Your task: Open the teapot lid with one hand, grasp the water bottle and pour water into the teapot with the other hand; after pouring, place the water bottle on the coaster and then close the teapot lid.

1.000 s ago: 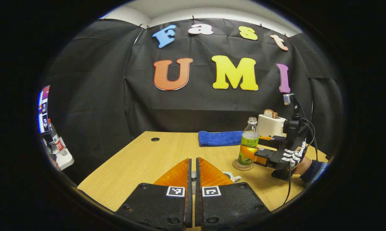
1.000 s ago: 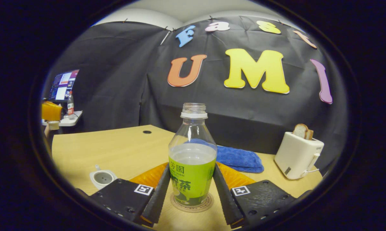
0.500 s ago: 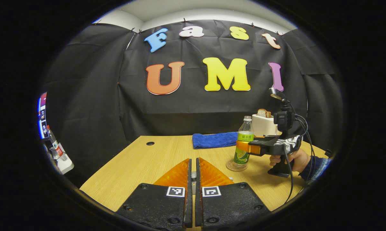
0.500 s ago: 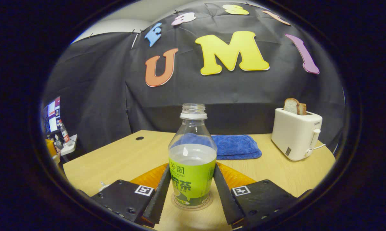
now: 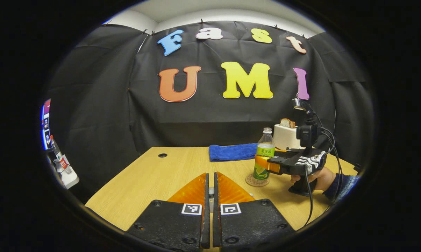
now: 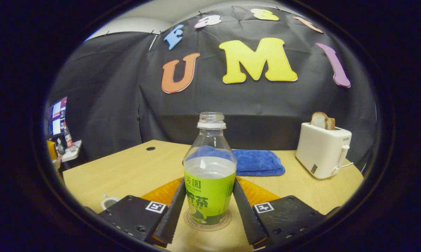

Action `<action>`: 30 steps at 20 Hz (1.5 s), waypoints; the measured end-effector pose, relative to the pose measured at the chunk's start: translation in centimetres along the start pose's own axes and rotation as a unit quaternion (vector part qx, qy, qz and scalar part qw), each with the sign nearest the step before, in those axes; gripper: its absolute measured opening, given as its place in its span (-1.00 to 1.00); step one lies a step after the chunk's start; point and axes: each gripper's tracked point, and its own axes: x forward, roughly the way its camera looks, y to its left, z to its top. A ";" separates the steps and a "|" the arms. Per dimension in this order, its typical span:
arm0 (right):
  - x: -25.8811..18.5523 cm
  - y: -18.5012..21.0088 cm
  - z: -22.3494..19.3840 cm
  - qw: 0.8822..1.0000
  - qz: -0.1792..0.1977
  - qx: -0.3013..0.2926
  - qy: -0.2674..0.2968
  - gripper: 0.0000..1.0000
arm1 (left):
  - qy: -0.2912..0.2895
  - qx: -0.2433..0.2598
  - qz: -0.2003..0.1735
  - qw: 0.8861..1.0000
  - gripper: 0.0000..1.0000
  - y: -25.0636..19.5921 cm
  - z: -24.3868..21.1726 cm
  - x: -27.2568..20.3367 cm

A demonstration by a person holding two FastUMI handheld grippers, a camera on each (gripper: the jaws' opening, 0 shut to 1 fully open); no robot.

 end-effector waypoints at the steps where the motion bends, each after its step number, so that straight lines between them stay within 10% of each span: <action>1: -0.1 0.3 -0.1 1.000 0.000 -0.002 0.003 0.56 | 0.000 0.002 -0.001 1.000 -0.89 -0.1 0.0 0.0; 5: -1.1 0.6 0.7 1.000 0.005 -0.002 -0.005 0.88 | -0.004 0.005 -0.011 1.000 -0.89 -1.2 0.3 0.0; 12: -6.0 0.2 1.9 0.999 0.020 0.028 -0.026 0.88 | -0.006 -0.009 -0.016 1.000 -0.87 -1.6 -0.2 1.1; 19: -14.7 -6.4 -0.4 0.995 -0.077 -0.009 -0.068 0.88 | -0.021 -0.063 -0.046 0.997 -0.86 -3.5 -1.9 5.1; 30: -21.7 -7.6 -0.5 0.988 -0.088 -0.055 -0.112 0.89 | -0.042 -0.040 -0.028 0.998 -0.84 -3.7 -3.7 9.1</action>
